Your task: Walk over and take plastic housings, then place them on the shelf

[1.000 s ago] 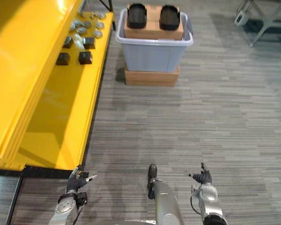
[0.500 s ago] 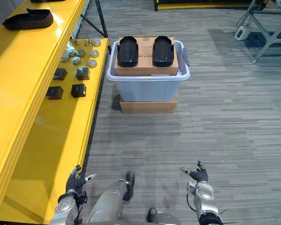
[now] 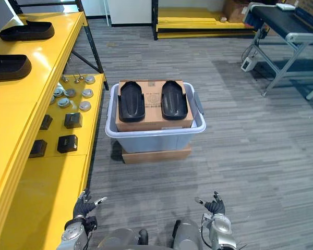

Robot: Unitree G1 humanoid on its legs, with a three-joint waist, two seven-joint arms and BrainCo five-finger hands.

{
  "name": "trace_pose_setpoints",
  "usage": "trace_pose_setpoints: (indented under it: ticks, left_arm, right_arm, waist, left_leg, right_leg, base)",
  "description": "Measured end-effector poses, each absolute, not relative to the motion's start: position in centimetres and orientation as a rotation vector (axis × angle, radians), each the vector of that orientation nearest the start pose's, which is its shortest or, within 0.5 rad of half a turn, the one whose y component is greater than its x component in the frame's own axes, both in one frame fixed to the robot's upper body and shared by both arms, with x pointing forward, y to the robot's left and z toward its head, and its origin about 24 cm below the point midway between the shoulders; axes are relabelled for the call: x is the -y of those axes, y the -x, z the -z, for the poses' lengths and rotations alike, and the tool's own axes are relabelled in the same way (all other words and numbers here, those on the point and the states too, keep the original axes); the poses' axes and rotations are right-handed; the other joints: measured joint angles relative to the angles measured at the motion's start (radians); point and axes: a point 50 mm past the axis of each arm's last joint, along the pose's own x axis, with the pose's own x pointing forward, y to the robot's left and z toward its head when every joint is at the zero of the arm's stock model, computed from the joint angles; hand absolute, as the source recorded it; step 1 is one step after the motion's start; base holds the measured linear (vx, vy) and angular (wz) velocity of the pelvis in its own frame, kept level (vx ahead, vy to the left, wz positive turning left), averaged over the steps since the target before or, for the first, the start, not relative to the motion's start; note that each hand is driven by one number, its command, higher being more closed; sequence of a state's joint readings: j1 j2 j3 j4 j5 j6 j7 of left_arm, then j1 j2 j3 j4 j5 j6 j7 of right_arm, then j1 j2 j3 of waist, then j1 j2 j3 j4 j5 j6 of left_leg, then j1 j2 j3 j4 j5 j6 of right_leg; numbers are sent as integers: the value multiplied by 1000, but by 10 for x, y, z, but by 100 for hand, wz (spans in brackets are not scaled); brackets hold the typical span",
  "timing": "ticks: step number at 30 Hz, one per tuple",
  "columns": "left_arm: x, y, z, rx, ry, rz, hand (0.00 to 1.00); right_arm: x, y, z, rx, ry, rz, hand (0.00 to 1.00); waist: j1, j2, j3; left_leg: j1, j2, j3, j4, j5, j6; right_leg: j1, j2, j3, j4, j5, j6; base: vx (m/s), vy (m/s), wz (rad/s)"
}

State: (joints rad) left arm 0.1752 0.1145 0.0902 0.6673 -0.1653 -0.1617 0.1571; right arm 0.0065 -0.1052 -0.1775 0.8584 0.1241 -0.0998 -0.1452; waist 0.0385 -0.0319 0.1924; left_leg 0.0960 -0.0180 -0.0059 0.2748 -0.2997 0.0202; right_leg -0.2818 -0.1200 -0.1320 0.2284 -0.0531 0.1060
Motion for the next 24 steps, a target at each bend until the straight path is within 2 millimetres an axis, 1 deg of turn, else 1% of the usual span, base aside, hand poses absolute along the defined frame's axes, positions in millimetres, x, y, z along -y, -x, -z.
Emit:
trace_pose_setpoints:
  ticks: [1,2,3,4,5,6,7,9,10,12,13,14,15,16,17,19,21,22,23,24]
  left_arm:
    - [-222,-139,112,-666,7,-389,0]
    - [-223,-138,113,-673,6,-391,0]
    - [-222,-135,115,-682,6,-392,0]
    - [-220,-134,117,-696,12,-391,0]
    - [-219,-135,117,-695,17,-389,0]
    - [-214,-137,118,-692,29,-385,0]
    - [-211,-136,119,-696,38,-379,0]
    - [-207,-134,121,-709,41,-370,0]
    - [-206,-134,121,-709,44,-365,0]
    - [-202,-137,120,-702,53,-360,0]
    - [-200,-140,120,-697,59,-356,0]
    - [-199,-141,120,-696,62,-353,0]
    - [-197,-144,119,-689,66,-348,0]
    - [-195,-144,120,-692,69,-347,0]
    - [-197,-144,119,-692,65,-348,0]
    - [-203,-146,117,-682,43,-349,0]
    - [-207,-145,117,-688,19,-338,0]
    - [-210,-142,118,-695,9,-340,0]
    - [-210,-142,118,-695,9,-340,0]
    - [-213,-140,118,-698,0,-343,0]
  right_arm:
    - [225,-162,121,-754,-25,407,0]
    - [225,-160,123,-767,-24,408,0]
    - [225,-159,124,-770,-24,408,0]
    - [225,-161,123,-765,-25,405,0]
    - [224,-163,122,-760,-25,402,0]
    - [224,-164,122,-755,-22,396,0]
    - [223,-165,121,-754,-10,381,0]
    - [224,-167,120,-745,-8,385,0]
    - [225,-170,118,-733,-5,391,0]
    - [234,-171,116,-722,-6,419,0]
    - [239,-169,115,-721,-16,443,0]
    - [241,-168,115,-722,-18,452,0]
    - [247,-164,116,-729,-20,478,0]
    - [252,-160,116,-735,-12,494,0]
    - [251,-159,117,-742,-16,493,0]
    - [247,-156,119,-752,-28,491,0]
    - [245,-155,120,-755,-36,492,0]
    - [244,-155,120,-754,-39,492,0]
    - [244,-155,120,-754,-39,492,0]
    - [246,-155,119,-748,-42,502,0]
  waist:
    - [-2,-5,-5]
    - [-4,-4,-24]
    - [-4,7,-34]
    - [-2,30,-37]
    - [-4,36,-37]
    - [-7,46,-34]
    - [0,53,-29]
    - [4,49,-26]
    - [3,47,-25]
    - [0,51,-24]
    - [1,56,-22]
    - [-1,60,-21]
    - [-4,73,-23]
    - [-5,101,-21]
    - [-7,98,-20]
    - [-23,70,-19]
    - [-19,53,-21]
    - [-19,47,-26]
    - [-19,47,-26]
    - [-21,46,-33]
  left_leg:
    - [9,4,-15,0,-9,-10]
    - [25,27,-43,1,-29,-35]
    - [23,54,-64,11,-38,-50]
    - [-10,96,-86,97,-38,-67]
    - [-37,109,-86,158,-32,-78]
    - [-105,134,-78,330,-1,-118]
    - [-169,168,-58,491,14,-121]
    - [-195,187,-23,549,3,-105]
    - [-212,187,-9,527,-2,-100]
    - [-244,187,7,402,-2,-100]
    - [-253,182,6,288,1,-105]
    - [-255,174,2,222,7,-112]
    - [-245,164,-4,96,54,-131]
    - [-235,162,-17,29,176,-103]
    - [-225,153,-10,30,176,-101]
    - [-214,114,-2,4,167,-90]
    - [-197,98,23,-10,164,-80]
    - [-183,89,35,-21,166,-69]
    - [-183,89,35,-21,166,-69]
    - [-162,76,51,-41,162,-61]
  right_leg:
    - [4,3,3,6,42,-17]
    - [6,22,-3,23,99,-64]
    - [7,40,-22,36,111,-89]
    - [31,71,-65,41,77,-119]
    - [43,79,-79,42,65,-127]
    - [86,98,-102,26,44,-139]
    - [148,120,-115,-5,34,-155]
    - [213,127,-116,-39,27,-165]
    - [243,124,-115,-64,27,-165]
    - [279,114,-114,-101,27,-164]
    - [290,105,-115,-112,25,-156]
    - [294,97,-116,-112,23,-148]
    - [294,89,-118,-110,17,-129]
    - [297,94,-110,-101,5,-106]
    - [297,81,-106,-92,-1,-96]
    - [296,39,-105,-75,-18,-67]
    - [296,20,-86,-74,-21,-53]
    - [298,12,-72,-77,-22,-47]
    - [298,12,-72,-77,-22,-47]
    - [303,7,-53,-96,-18,-35]
  base:
    - [328,-231,60]
    - [383,-274,53]
    - [633,-465,59]
    - [531,-404,45]
    - [476,-388,50]
    - [351,-281,37]
    - [349,-245,27]
    - [285,-164,5]
    - [249,-132,5]
    - [195,-33,3]
    - [142,57,7]
    - [110,113,11]
    - [98,157,6]
    - [96,176,-4]
    - [98,189,-2]
    - [97,177,12]
    - [100,135,-16]
    - [90,95,-24]
    - [104,95,-32]
    - [103,54,-25]
